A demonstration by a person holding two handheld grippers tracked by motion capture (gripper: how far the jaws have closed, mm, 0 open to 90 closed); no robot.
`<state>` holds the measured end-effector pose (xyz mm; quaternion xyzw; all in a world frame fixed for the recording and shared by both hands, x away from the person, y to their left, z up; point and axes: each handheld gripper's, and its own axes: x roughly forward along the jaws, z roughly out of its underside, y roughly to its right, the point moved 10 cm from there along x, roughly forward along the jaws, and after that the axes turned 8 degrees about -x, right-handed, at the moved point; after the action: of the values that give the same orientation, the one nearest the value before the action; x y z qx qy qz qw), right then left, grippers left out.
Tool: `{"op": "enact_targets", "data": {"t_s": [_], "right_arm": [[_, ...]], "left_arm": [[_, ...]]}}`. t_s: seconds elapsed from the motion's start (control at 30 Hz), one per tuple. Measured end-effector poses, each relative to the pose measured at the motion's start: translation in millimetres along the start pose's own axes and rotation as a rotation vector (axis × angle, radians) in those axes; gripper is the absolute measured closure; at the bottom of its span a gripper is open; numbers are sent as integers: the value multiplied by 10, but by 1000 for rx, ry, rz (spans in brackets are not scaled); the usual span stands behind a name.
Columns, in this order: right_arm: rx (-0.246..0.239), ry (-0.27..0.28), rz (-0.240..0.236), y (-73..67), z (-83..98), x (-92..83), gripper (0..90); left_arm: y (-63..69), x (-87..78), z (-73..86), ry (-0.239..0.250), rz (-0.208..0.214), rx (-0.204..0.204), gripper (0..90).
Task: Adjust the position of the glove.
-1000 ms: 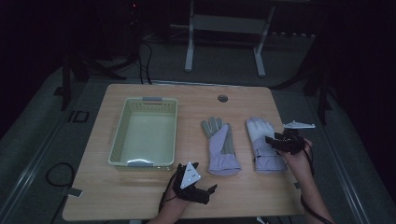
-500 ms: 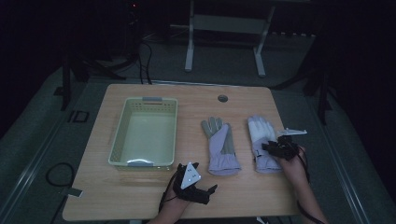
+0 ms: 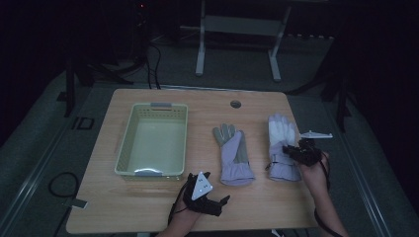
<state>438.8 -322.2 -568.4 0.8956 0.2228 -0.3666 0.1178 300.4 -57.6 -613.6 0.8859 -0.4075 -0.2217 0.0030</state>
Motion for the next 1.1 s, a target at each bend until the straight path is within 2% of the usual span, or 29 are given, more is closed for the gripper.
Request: {"op": "enact_targets", "data": {"t_s": [0.17,0.27,0.37,0.5,0.6,0.8,0.83,0.9,0.97,1.0,1.1], "right_arm": [[-11,70,5,-85,-300,-266,801],[-23,83,3,-161,-399,-344,801],[-48,110,-13,-326,-563,-454,799],[-54,182,-31,-495,-759,-600,799],[-58,197,-46,-618,-870,-663,800],[-81,179,-94,-926,-987,-638,798],[-79,172,-111,-1030,-999,-596,798],[-75,167,-119,-1072,-997,-577,796],[-80,167,-139,-1175,-994,-525,795],[-82,160,-151,-1274,-984,-472,795],[-93,148,-144,-1339,-965,-422,795]], "left_arm": [[4,1,-1,1,1,1,8],[4,1,-1,1,0,2,8],[5,0,-1,2,0,4,8],[4,1,-1,2,-2,5,8],[4,0,-2,3,-3,7,8],[5,-1,-3,4,-3,8,8],[5,0,-3,5,-3,8,8],[8,1,-4,7,-3,6,8],[9,1,-4,7,-3,5,8],[7,0,-3,6,-4,6,8],[5,0,-2,5,-7,7,8]]}}
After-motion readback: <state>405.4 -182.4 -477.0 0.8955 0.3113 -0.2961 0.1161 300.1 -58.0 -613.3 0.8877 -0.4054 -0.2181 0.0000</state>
